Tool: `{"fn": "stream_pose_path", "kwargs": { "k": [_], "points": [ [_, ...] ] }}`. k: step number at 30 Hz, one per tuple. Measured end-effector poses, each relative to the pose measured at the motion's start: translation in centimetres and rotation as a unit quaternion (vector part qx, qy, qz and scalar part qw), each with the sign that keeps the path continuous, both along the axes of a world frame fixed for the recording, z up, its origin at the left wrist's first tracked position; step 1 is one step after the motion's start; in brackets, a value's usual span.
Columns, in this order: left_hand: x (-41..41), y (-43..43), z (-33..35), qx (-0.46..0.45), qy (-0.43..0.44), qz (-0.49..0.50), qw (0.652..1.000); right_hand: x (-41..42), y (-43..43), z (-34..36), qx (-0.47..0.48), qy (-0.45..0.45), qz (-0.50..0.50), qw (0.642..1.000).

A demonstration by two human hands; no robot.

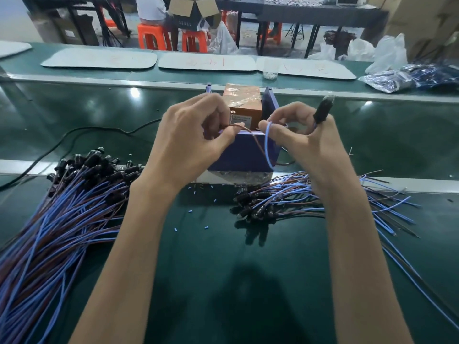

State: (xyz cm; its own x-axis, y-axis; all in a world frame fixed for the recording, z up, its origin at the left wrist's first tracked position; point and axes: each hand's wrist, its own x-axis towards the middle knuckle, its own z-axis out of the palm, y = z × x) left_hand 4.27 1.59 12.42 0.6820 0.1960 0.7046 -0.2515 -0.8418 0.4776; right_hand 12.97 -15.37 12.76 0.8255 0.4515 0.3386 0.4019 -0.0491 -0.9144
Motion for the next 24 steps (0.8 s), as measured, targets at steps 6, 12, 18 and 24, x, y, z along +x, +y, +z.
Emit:
{"fn": "stream_pose_path", "kwargs": {
  "k": [6, 12, 18, 24],
  "points": [
    [0.4, 0.0, -0.7, -0.021, 0.033, 0.061, 0.997, 0.0, 0.0, 0.1, 0.082, 0.064, -0.086, 0.991],
    [0.7, -0.4, -0.9, -0.018, 0.051, 0.139, 0.989, -0.1, 0.2, 0.7, 0.173, 0.151, -0.098, 0.968],
    [0.9, -0.6, -1.3, -0.012, 0.001, 0.250, 0.968, 0.0, 0.6, 1.1, 0.208, 0.194, -0.076, 0.956],
    [1.1, -0.1, -1.8, -0.084, -0.077, 0.291, 0.950, -0.5, 1.1, 1.2, 0.279, 0.198, -0.074, 0.937]
  ]
}}
